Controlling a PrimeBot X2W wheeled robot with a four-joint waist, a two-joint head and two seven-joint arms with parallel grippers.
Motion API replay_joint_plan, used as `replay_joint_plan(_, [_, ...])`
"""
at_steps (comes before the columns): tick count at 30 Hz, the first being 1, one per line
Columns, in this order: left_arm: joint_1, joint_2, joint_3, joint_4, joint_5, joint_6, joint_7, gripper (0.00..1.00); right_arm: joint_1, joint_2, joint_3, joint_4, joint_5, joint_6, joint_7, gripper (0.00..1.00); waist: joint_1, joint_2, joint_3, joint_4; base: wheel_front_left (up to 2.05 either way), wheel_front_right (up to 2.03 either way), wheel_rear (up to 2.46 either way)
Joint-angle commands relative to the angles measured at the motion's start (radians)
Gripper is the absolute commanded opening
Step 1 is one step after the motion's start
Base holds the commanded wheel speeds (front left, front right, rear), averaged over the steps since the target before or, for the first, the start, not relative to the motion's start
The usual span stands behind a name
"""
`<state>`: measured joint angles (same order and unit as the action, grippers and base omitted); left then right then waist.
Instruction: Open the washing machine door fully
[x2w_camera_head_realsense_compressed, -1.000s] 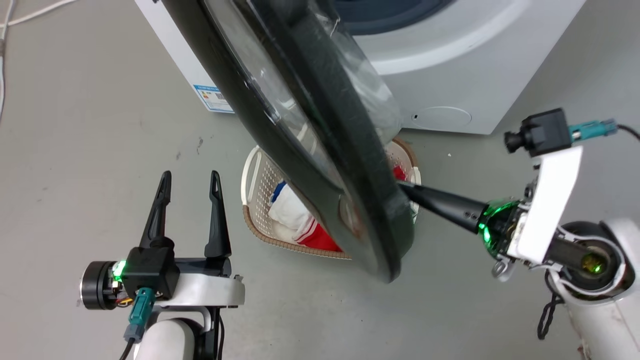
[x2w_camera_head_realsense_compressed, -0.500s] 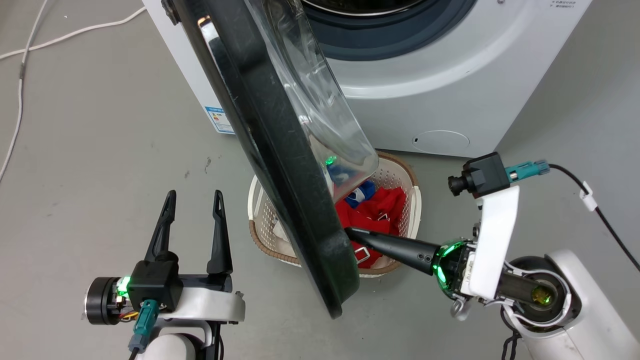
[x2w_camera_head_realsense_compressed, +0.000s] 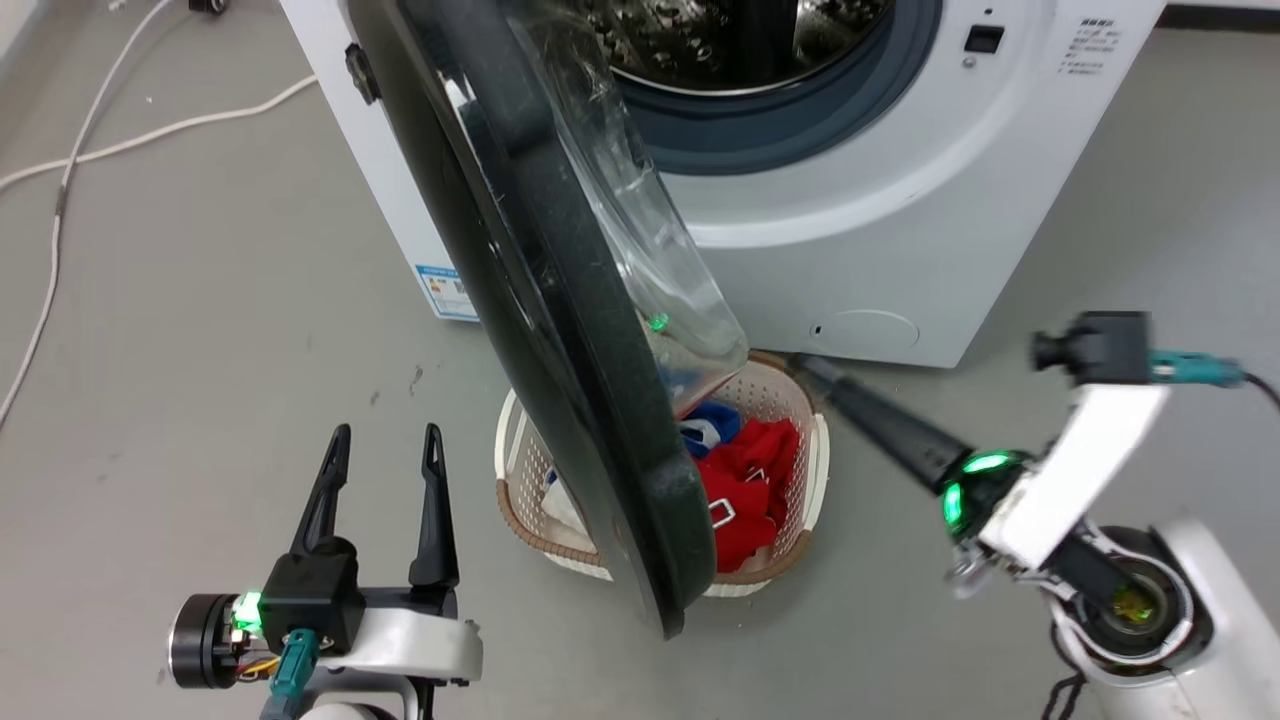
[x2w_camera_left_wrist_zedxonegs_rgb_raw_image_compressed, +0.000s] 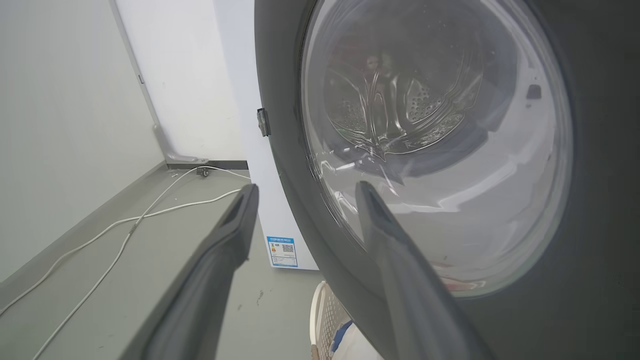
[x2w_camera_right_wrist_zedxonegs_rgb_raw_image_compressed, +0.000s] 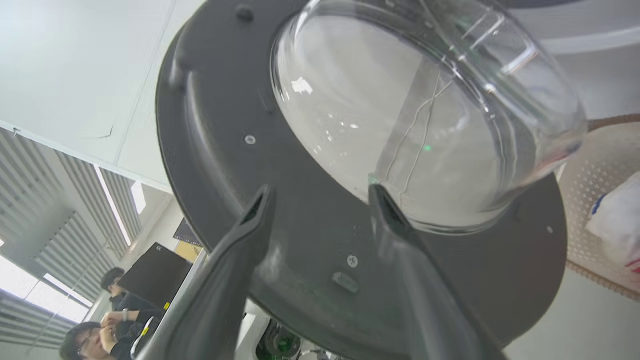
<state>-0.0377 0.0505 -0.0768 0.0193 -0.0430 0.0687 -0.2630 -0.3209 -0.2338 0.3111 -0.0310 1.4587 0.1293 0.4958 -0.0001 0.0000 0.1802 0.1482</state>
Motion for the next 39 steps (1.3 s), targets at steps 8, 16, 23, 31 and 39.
replay_joint_plan(8, [0.053,0.000,0.020,0.002,0.016,-0.012,-0.003,1.00,0.068,-0.048,-0.087,0.052,-0.253,0.003,-0.493,1.00,0.0001,0.0000,-0.080,-0.025,0.00,0.00,0.00])
replay_joint_plan(16, [0.092,0.000,0.035,-0.003,0.022,-0.015,-0.003,1.00,0.125,-0.092,-0.126,0.145,-0.535,0.003,-0.754,1.00,0.0001,0.0000,-0.127,-0.049,0.00,0.00,0.00])
replay_joint_plan(23, [0.110,0.001,0.046,-0.011,0.025,-0.020,-0.003,1.00,0.219,0.014,-0.308,0.048,-0.898,0.002,-0.760,1.00,0.0001,0.0000,-0.140,-0.069,0.00,0.00,0.00])
replay_joint_plan(31, [0.116,0.001,0.044,-0.005,0.030,-0.023,-0.003,1.00,0.351,0.097,-0.331,-0.013,-1.141,0.002,-0.761,1.00,0.0001,0.0000,-0.162,-0.074,0.00,0.00,0.00])
replay_joint_plan(39, [0.127,0.001,0.042,-0.006,0.029,-0.023,-0.003,1.00,0.461,0.153,-0.352,-0.011,-1.210,0.002,-0.761,1.00,0.0001,0.0000,-0.175,-0.066,0.00,0.00,0.00])
